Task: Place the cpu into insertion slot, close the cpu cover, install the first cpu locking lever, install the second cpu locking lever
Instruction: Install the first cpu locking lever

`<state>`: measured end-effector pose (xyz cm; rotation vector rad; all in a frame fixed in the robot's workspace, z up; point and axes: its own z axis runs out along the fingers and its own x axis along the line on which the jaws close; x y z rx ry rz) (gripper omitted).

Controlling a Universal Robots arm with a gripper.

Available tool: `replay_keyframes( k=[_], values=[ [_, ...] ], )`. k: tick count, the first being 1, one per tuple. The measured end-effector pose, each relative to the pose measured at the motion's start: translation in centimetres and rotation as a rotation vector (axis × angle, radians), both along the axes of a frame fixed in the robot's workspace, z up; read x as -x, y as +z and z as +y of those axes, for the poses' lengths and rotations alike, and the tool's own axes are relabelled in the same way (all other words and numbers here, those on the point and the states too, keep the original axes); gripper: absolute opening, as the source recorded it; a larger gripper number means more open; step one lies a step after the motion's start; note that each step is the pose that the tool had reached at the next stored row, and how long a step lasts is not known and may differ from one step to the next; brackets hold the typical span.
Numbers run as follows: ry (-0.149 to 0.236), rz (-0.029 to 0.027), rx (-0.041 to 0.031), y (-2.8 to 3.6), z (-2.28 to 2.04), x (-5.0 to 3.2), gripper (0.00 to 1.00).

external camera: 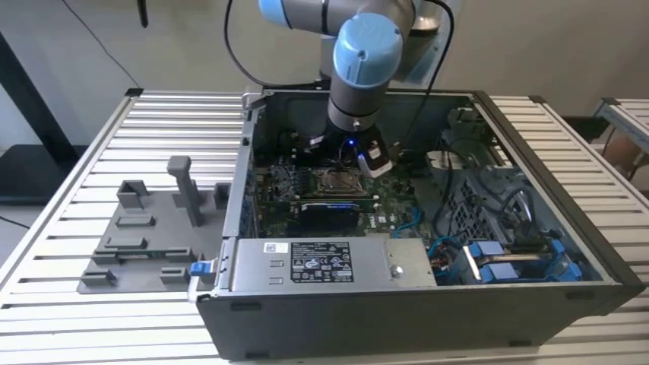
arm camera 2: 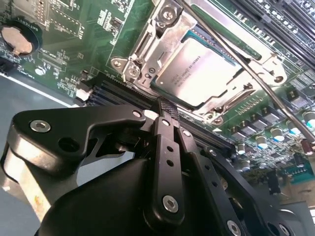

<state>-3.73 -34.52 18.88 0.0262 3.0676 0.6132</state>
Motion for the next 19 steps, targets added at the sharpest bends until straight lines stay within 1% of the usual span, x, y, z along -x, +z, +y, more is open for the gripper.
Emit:
replay_keyframes(
  k=[6, 9, 11, 13, 16, 18, 19],
  values=[
    [0.000, -0.0003, -0.0042, -0.10, 0.01, -0.26, 0.11],
    [0.000, -0.0004, -0.0083, -0.12, 0.00, -0.43, 0.11],
    [0.000, -0.0005, -0.0124, -0.12, 0.00, -0.47, 0.11],
    [0.000, -0.0006, -0.0201, -0.12, 0.01, -0.50, 0.11],
    [0.000, -0.0011, -0.0362, -0.16, 0.04, -0.54, 0.11],
    [0.000, -0.0005, -0.0449, -0.12, 0.00, -0.55, 0.11],
    [0.000, -0.0006, -0.0472, -0.12, 0.01, -0.55, 0.11]
  ],
)
